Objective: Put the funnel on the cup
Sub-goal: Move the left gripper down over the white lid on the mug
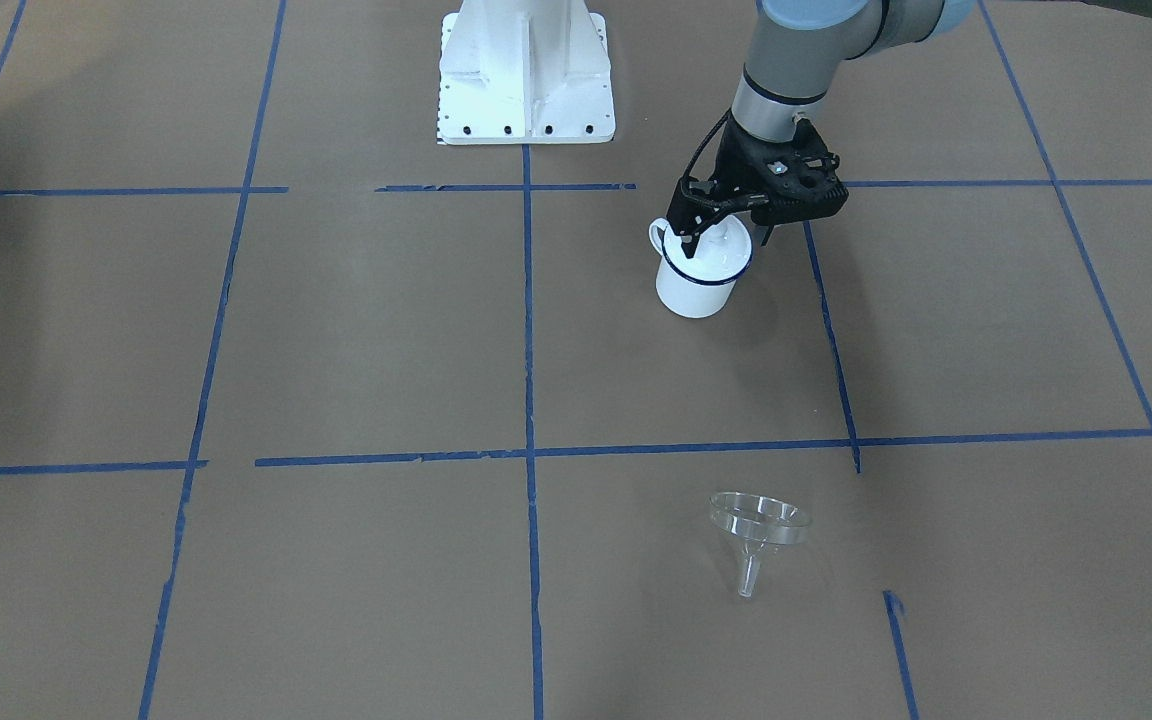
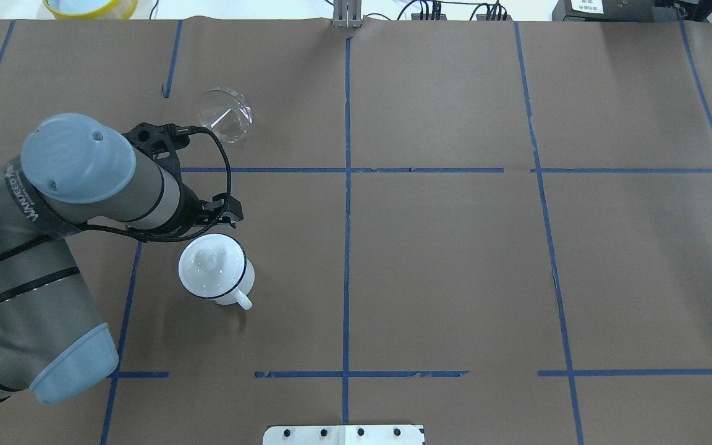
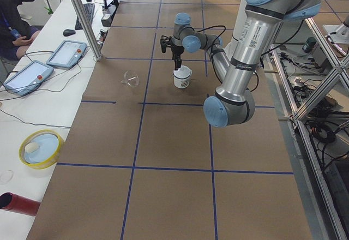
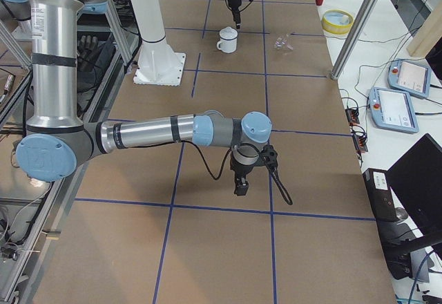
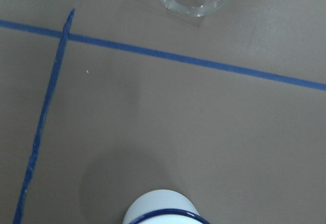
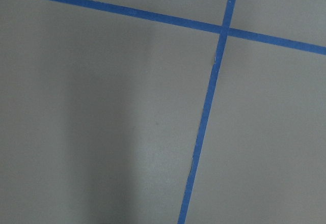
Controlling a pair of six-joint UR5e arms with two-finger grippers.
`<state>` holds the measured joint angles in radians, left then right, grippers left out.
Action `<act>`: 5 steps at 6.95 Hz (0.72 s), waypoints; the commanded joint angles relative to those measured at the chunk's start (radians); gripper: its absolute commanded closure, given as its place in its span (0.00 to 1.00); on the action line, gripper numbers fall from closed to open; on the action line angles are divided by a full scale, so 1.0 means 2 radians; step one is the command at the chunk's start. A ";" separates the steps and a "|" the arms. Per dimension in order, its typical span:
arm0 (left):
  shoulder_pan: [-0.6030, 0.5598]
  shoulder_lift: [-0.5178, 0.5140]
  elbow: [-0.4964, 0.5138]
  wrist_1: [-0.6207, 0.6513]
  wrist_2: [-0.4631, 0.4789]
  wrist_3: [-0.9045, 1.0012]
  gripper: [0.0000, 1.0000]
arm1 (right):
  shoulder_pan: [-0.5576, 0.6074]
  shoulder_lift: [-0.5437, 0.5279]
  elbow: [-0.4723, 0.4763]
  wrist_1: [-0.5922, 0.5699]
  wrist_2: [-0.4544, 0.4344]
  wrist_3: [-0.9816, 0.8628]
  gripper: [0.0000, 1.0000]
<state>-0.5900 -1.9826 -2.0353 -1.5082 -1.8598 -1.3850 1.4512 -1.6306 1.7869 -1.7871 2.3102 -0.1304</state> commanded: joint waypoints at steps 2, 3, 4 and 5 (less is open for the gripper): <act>0.019 0.004 -0.001 0.002 0.003 -0.005 0.06 | 0.000 0.000 -0.001 0.000 0.000 0.000 0.00; 0.021 0.007 -0.002 0.002 0.003 -0.005 0.06 | 0.000 0.000 0.000 0.000 0.000 0.000 0.00; 0.022 0.007 -0.002 0.004 0.003 -0.005 0.07 | 0.000 0.000 -0.001 -0.001 0.000 0.000 0.00; 0.022 0.010 -0.002 0.005 0.003 -0.005 0.08 | 0.000 0.000 0.000 0.000 0.000 0.000 0.00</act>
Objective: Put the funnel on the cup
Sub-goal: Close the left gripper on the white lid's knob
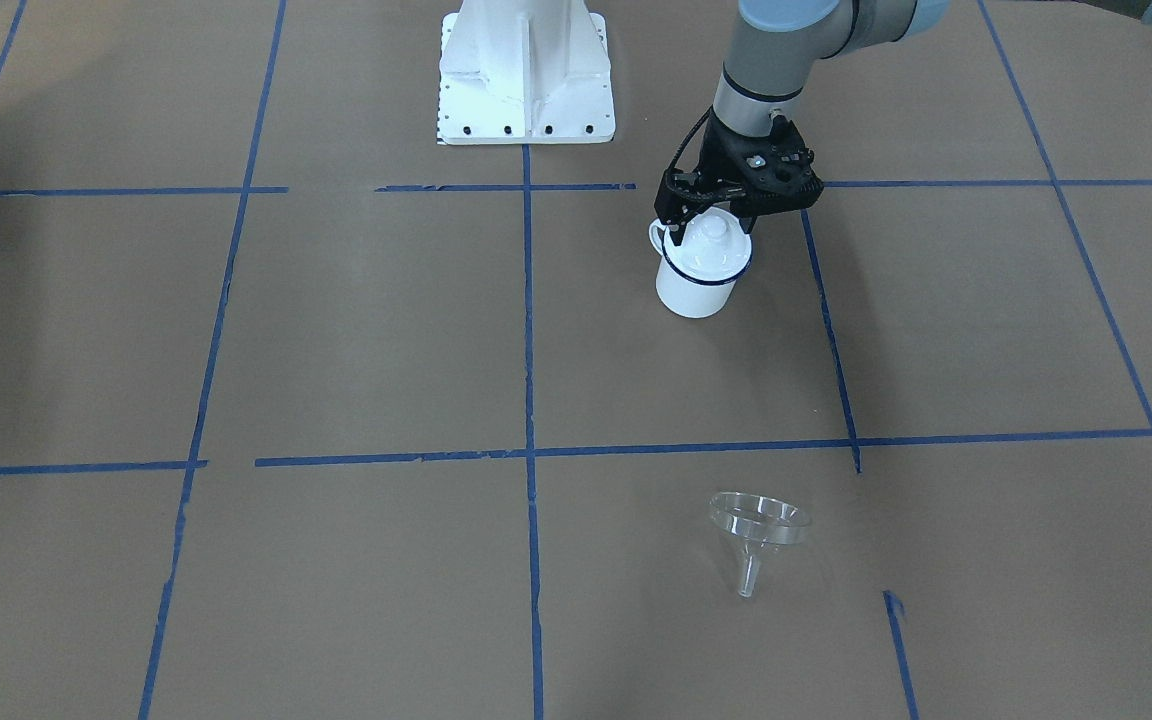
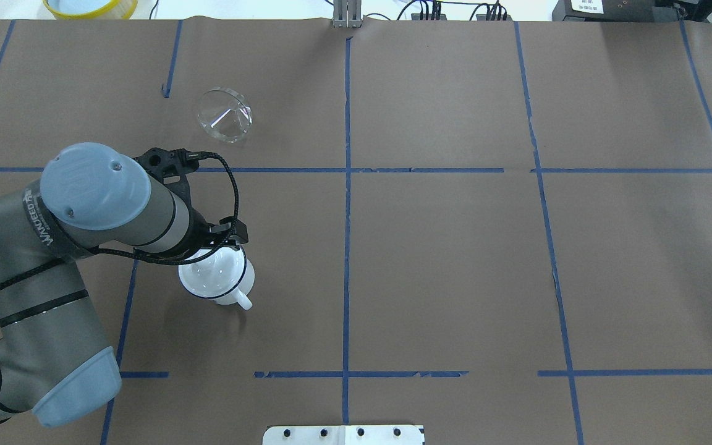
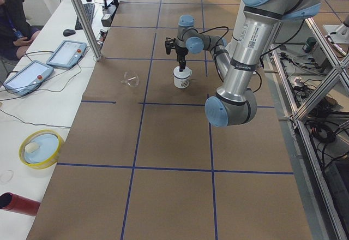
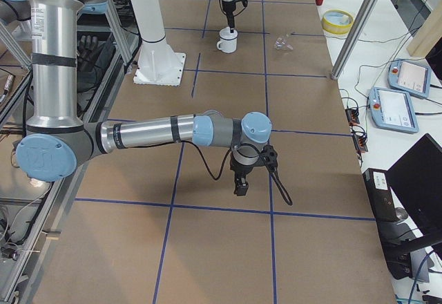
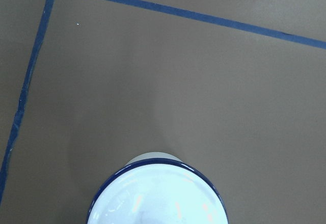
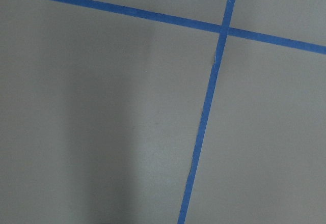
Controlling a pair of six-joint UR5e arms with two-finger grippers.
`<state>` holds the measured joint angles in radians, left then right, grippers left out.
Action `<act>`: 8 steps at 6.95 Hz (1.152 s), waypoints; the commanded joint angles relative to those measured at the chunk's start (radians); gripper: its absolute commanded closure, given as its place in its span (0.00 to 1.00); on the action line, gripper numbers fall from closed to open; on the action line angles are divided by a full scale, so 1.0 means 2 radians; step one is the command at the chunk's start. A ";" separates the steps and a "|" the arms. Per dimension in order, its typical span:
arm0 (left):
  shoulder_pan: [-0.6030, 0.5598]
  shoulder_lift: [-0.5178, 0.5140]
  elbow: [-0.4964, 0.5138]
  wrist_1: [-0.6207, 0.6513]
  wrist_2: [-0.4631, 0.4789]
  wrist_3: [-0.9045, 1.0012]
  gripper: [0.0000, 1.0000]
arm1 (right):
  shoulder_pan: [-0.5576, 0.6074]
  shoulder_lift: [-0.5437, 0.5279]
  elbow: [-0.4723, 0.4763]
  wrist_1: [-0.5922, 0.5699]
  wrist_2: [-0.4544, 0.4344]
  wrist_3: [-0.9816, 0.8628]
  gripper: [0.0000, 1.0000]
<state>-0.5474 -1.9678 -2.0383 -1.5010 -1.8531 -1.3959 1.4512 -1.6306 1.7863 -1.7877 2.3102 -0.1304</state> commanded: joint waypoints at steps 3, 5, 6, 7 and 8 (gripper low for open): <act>0.008 0.006 -0.008 0.005 -0.001 0.000 0.11 | 0.000 0.000 0.000 0.000 0.000 0.000 0.00; 0.010 0.006 -0.009 0.005 -0.002 0.000 0.51 | 0.000 0.000 0.000 0.000 0.000 0.000 0.00; 0.010 0.006 -0.011 0.008 -0.002 -0.001 0.77 | 0.000 0.000 0.000 0.000 0.000 0.000 0.00; 0.011 0.006 -0.023 0.023 -0.002 0.000 1.00 | 0.000 0.000 0.000 0.000 0.000 0.000 0.00; 0.010 0.006 -0.043 0.044 -0.002 0.000 1.00 | 0.000 0.000 0.000 0.000 0.000 0.000 0.00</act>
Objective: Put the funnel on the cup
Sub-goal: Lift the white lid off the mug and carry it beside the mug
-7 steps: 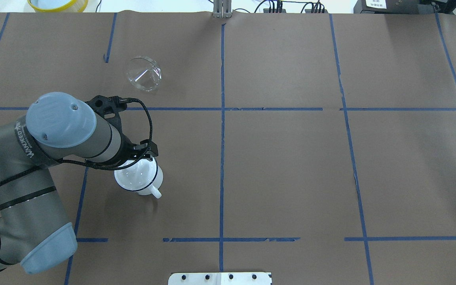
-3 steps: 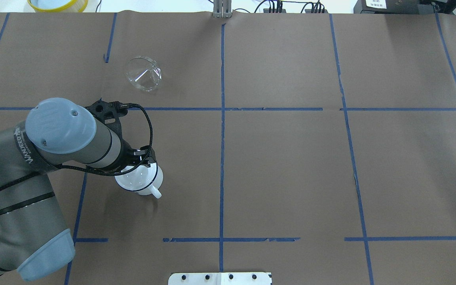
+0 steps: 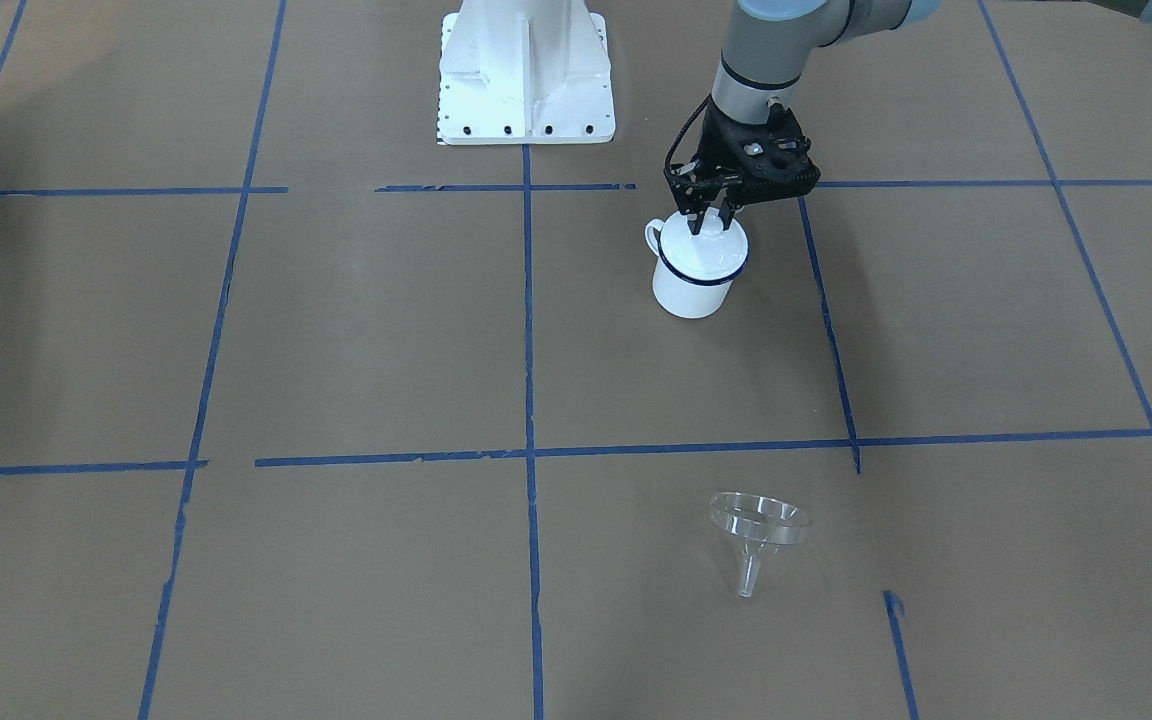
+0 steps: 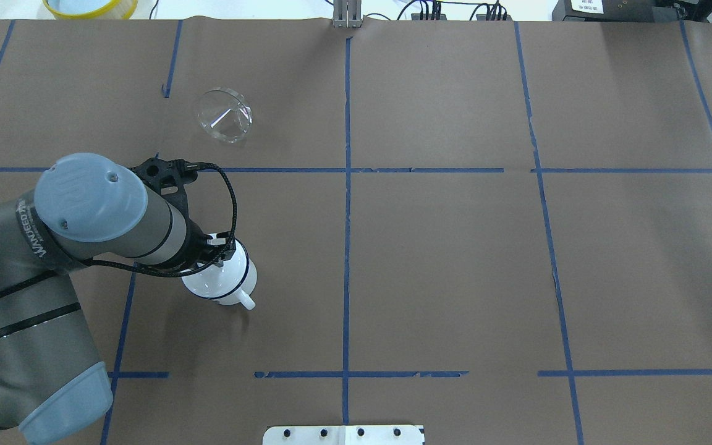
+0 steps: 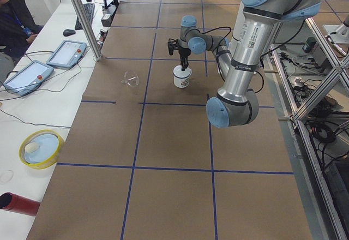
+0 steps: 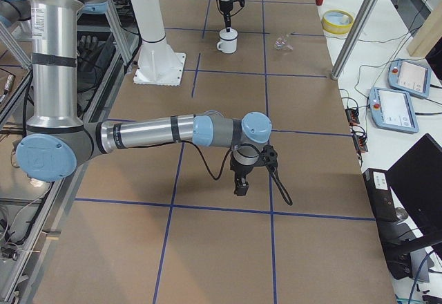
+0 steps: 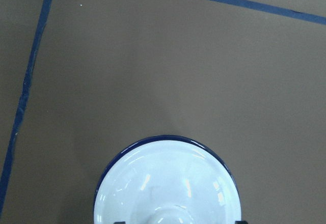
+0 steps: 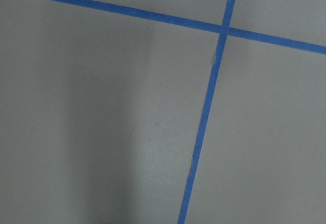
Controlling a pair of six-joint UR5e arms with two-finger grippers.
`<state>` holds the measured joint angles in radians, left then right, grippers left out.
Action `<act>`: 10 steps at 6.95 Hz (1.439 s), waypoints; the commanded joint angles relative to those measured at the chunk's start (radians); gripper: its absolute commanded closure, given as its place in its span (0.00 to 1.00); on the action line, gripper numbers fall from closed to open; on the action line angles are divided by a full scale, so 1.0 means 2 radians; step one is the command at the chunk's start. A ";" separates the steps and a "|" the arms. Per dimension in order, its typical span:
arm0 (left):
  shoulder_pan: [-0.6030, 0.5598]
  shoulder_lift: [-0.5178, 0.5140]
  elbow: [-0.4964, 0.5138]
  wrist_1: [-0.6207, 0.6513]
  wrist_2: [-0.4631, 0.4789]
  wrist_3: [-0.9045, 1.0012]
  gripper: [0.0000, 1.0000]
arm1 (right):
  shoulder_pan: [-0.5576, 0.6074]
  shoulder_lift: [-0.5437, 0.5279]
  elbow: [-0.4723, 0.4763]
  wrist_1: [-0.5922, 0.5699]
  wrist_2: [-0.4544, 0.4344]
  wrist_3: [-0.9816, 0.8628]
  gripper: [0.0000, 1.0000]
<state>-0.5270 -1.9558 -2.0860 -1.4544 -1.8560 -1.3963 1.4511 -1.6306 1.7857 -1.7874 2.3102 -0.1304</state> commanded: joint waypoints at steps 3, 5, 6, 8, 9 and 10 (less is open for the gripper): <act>-0.021 -0.002 -0.116 0.103 -0.002 0.015 1.00 | 0.000 0.000 0.001 0.000 0.000 0.000 0.00; -0.039 0.071 -0.183 0.101 -0.006 0.103 1.00 | 0.000 0.000 0.000 0.000 0.000 0.000 0.00; -0.038 0.131 -0.201 0.065 -0.007 0.117 1.00 | 0.000 0.000 0.000 0.000 0.000 0.000 0.00; -0.030 0.201 -0.156 -0.052 -0.006 0.114 1.00 | 0.000 0.000 0.000 0.000 0.000 0.000 0.00; -0.014 0.204 -0.101 -0.110 -0.003 0.092 1.00 | 0.000 0.000 0.000 0.000 0.000 0.000 0.00; -0.001 0.204 -0.059 -0.167 -0.001 0.069 1.00 | 0.000 0.000 0.000 0.000 0.000 0.000 0.00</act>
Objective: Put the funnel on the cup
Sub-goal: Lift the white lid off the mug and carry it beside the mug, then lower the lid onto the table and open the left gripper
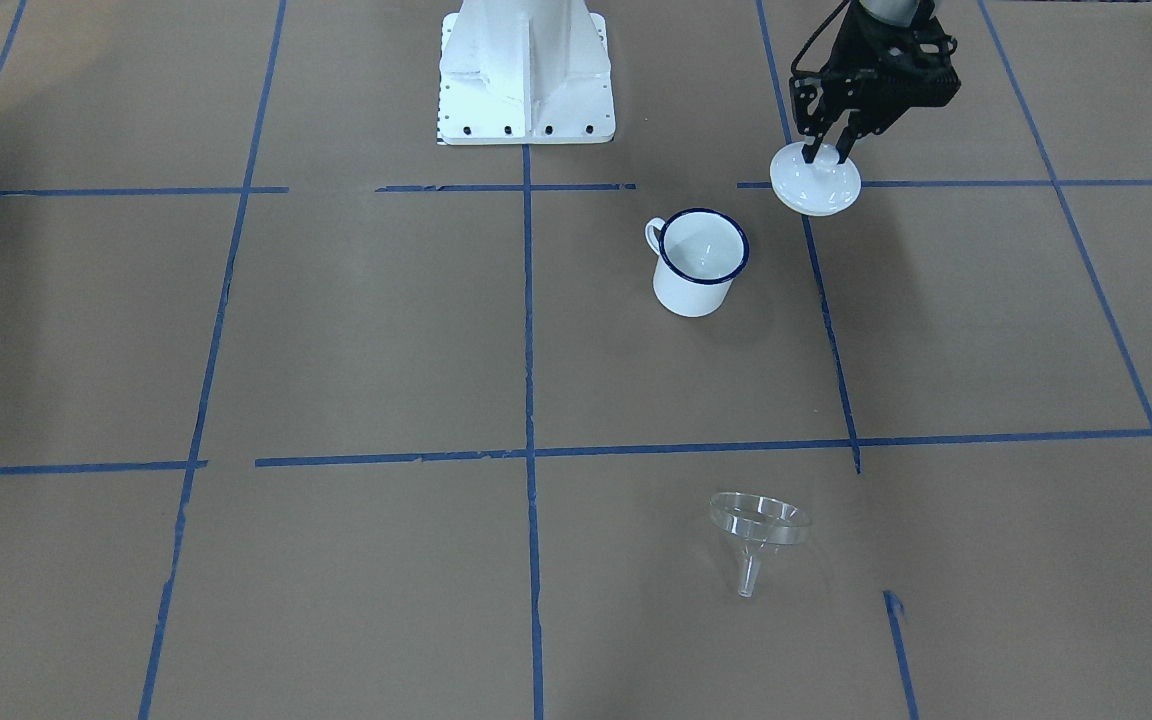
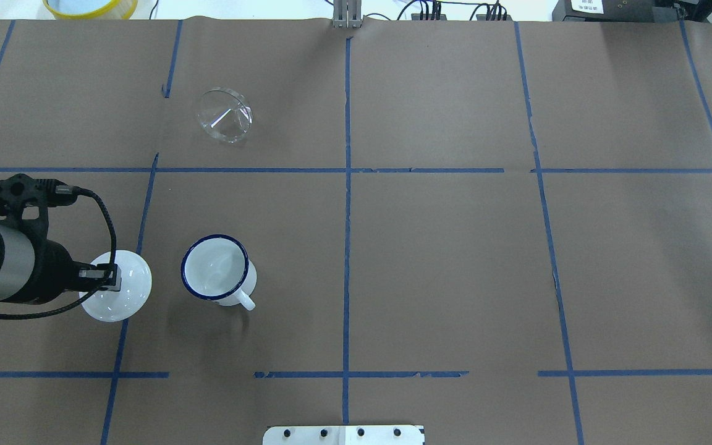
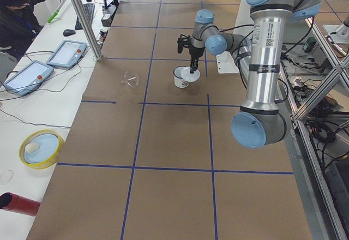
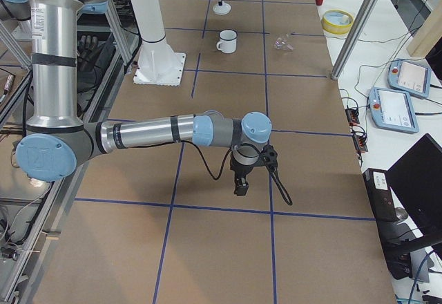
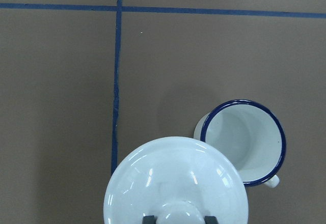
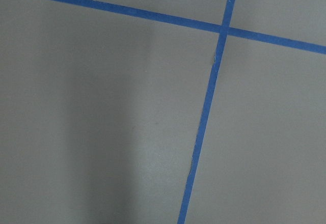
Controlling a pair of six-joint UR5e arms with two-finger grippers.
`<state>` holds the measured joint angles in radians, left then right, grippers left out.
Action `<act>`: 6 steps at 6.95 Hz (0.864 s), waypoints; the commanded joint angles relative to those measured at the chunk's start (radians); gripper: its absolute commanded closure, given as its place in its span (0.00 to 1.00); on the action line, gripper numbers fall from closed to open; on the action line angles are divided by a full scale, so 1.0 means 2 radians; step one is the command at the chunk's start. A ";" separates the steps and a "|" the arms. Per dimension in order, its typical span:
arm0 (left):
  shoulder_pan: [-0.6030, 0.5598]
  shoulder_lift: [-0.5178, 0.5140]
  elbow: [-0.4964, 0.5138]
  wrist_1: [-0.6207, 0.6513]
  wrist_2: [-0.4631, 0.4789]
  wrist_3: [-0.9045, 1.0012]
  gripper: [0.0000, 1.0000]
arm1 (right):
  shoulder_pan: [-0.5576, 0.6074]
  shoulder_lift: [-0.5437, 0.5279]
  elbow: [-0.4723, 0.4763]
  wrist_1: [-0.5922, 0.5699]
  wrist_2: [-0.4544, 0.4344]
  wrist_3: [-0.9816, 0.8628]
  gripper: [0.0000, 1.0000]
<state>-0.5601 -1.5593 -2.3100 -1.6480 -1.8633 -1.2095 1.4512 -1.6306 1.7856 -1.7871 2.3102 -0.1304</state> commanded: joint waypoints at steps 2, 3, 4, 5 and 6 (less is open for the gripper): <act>0.048 0.006 0.114 -0.128 0.039 -0.046 1.00 | 0.000 0.000 0.000 0.000 0.000 0.000 0.00; 0.051 0.007 0.141 -0.158 0.040 -0.051 1.00 | 0.000 0.000 0.000 0.000 0.000 0.000 0.00; 0.051 0.007 0.143 -0.165 0.040 -0.052 1.00 | 0.000 0.000 0.000 0.000 0.000 0.000 0.00; 0.051 0.007 0.143 -0.165 0.040 -0.052 1.00 | 0.000 0.000 0.000 0.000 0.000 0.000 0.00; 0.051 0.007 0.138 -0.165 0.039 -0.052 0.83 | 0.000 0.000 0.001 0.000 0.000 0.000 0.00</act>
<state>-0.4594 -1.5463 -2.0299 -1.9729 -1.7851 -1.3123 1.4512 -1.6306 1.7857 -1.7871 2.3102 -0.1304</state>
